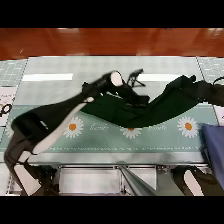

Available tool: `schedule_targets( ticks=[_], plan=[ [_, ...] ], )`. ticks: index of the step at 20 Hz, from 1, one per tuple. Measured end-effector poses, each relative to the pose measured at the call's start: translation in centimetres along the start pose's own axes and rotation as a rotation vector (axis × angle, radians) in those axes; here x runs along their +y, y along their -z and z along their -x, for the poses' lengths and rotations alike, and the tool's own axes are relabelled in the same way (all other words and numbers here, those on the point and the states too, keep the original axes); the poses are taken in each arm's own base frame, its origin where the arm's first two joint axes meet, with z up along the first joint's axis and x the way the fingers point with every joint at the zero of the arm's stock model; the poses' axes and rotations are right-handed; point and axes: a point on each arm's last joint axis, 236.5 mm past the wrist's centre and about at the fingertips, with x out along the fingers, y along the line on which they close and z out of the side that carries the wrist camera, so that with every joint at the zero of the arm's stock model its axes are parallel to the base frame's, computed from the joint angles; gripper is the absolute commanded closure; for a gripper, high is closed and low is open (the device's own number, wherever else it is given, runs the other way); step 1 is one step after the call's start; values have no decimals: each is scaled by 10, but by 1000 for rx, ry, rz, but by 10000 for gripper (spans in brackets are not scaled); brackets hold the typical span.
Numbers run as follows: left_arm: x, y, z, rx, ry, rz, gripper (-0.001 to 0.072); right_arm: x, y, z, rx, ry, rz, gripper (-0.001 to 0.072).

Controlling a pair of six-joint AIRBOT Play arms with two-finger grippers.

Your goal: Fold the shirts.

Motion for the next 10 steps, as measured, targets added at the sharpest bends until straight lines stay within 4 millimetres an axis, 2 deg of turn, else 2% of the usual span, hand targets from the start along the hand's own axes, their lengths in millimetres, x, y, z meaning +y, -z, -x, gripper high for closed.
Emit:
schedule_targets(
  ticks=[2,5,7,10],
  plan=[
    [20,-18,46,-54,-49,-1,685,4,-4,0,-15,-19,-8,688],
    [58,-32,136,-175,-147,29,684,17,-13,-7,-34,-95,-26,688],
    [82,-28,198,-273,-213,63,685,33,-14,-22,-18,-166,-26,688],
    [111,3,287,-437,-303,127,684,62,-9,-66,35,-250,-13,688]
  ],
)
